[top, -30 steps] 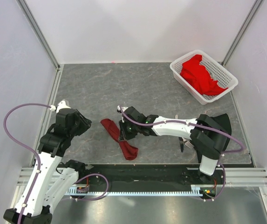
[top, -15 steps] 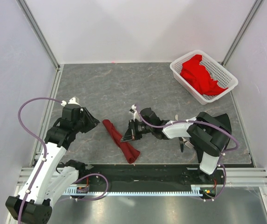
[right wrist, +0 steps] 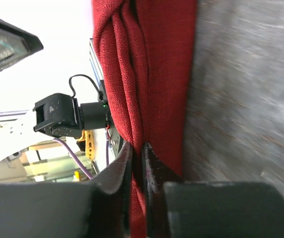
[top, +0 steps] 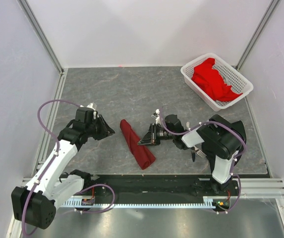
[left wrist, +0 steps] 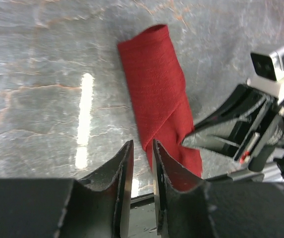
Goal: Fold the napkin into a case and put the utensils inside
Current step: Turn over the smaller rectangle-folded napkin at the center of the board, then move the smaller rectangle folded napkin to the center of the board.
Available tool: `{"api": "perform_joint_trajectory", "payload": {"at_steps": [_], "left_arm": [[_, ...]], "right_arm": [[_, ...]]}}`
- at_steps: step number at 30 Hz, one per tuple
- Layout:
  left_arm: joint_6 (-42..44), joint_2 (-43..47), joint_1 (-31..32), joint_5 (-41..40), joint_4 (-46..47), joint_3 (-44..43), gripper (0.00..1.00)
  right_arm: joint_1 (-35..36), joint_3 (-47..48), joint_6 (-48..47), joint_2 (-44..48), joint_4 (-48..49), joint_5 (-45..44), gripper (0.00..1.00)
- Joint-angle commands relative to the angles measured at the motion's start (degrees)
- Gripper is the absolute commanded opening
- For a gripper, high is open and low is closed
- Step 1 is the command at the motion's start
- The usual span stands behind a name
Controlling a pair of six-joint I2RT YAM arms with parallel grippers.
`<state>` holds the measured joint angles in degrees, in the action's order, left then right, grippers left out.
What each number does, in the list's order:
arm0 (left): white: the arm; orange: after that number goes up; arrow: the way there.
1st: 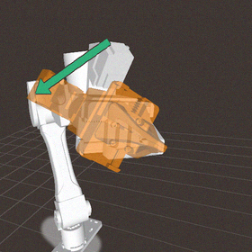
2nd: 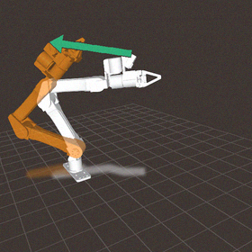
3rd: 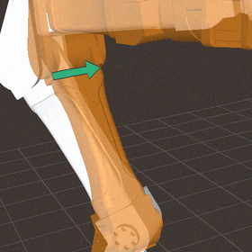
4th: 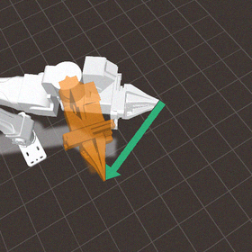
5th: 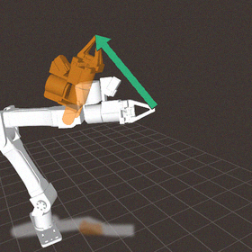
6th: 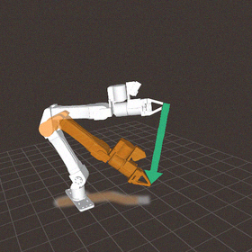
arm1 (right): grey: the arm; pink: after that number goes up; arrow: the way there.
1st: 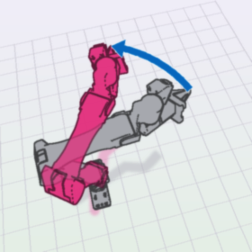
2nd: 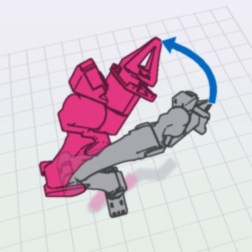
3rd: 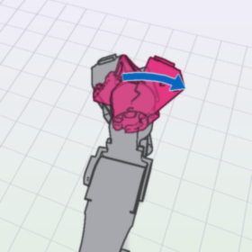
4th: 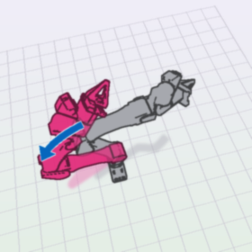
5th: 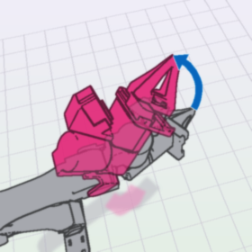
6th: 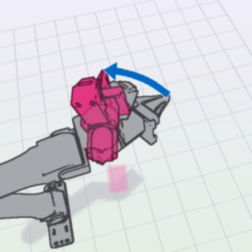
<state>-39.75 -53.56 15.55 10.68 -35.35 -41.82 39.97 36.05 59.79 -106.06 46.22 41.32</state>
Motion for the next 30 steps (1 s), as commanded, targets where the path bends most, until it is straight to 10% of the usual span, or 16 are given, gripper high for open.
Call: {"api": "perform_joint_trajectory", "payload": {"at_steps": [1,6,16,30], "left_arm": [[1.2,-2.0,1.4,4.3,6.3,0.7,0.28],[-0.8,-7.3,6.4,3.7,10.5,0.1,0.28],[-4.1,-20.9,11.3,5.6,20.1,-4.2,0.27],[-3.9,-40.3,11.5,6.0,28.2,-9.4,0.24]], "right_arm": [[-2.7,-1.7,-0.9,-0.7,5.1,4.1,0.23],[-6.7,-2.0,-8.6,1.8,-5.8,3.4,0.36],[-6.7,13.2,-35.7,17.6,-60.9,-22.5,0.59],[8.5,2.5,-26.2,24.5,-56.0,-32.4,0.31]]}}
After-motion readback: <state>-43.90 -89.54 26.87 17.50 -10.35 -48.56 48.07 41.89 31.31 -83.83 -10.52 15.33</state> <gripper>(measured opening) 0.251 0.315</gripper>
